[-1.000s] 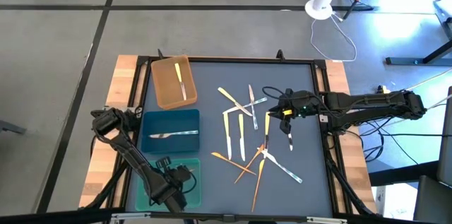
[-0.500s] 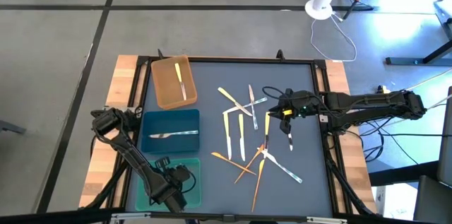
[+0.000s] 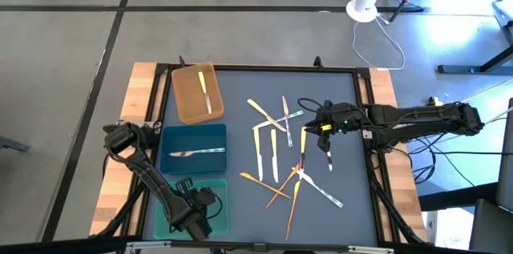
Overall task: Sort silverware by color (type)
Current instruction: Put the gold knife into the green bin
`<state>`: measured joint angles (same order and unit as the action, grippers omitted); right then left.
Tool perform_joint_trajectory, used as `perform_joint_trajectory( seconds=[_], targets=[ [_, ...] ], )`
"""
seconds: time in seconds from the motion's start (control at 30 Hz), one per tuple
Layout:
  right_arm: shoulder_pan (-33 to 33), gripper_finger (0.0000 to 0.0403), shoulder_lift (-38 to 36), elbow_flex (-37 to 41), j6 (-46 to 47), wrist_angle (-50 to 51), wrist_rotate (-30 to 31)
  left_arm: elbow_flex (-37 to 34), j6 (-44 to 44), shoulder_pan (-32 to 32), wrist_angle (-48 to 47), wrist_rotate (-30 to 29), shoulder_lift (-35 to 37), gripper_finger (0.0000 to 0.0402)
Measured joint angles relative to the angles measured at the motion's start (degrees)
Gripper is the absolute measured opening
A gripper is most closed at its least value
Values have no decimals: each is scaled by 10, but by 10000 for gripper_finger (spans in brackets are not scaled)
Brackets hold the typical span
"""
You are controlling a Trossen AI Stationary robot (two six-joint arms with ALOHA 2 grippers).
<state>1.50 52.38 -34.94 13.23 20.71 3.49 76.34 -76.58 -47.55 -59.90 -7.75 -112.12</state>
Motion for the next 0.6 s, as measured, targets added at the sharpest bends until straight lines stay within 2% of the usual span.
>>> perform_joint_trajectory(
  seconds=[0.6],
  targets=[
    [0, 72, 0, 0, 0, 0, 0, 0, 1, 0, 0, 0, 15, 134]
  ],
)
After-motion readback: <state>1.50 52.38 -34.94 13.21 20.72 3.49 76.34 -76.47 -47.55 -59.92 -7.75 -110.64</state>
